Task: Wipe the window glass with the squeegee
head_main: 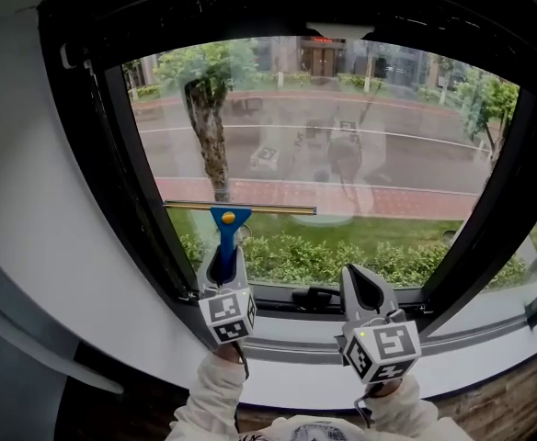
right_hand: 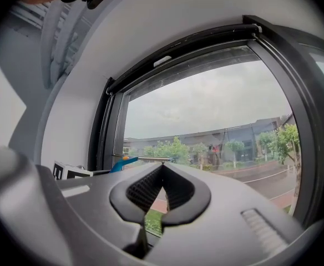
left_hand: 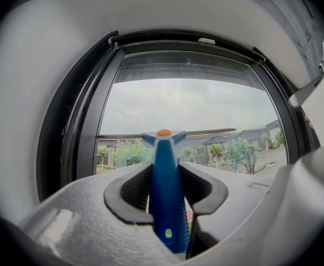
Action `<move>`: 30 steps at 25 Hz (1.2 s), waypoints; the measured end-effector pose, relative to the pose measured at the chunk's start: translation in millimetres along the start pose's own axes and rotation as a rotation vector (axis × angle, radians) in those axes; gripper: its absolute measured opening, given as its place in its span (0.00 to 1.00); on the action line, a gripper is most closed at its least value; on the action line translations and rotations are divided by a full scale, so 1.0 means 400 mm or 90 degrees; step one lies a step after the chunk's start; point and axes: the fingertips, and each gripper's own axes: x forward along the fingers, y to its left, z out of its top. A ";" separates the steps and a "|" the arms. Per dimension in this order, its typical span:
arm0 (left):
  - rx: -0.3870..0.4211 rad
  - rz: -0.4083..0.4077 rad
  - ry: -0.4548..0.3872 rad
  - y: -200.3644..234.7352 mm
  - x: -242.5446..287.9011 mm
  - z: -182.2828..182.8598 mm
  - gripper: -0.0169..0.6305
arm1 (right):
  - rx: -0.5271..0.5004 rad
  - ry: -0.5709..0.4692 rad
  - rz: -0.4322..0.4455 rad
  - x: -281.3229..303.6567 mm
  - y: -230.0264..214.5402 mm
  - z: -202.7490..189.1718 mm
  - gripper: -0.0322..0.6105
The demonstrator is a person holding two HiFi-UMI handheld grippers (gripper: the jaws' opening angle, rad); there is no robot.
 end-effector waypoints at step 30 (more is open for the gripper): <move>-0.039 0.012 0.122 -0.011 -0.052 -0.411 0.26 | -0.050 0.073 0.013 -0.016 -0.008 -0.062 0.06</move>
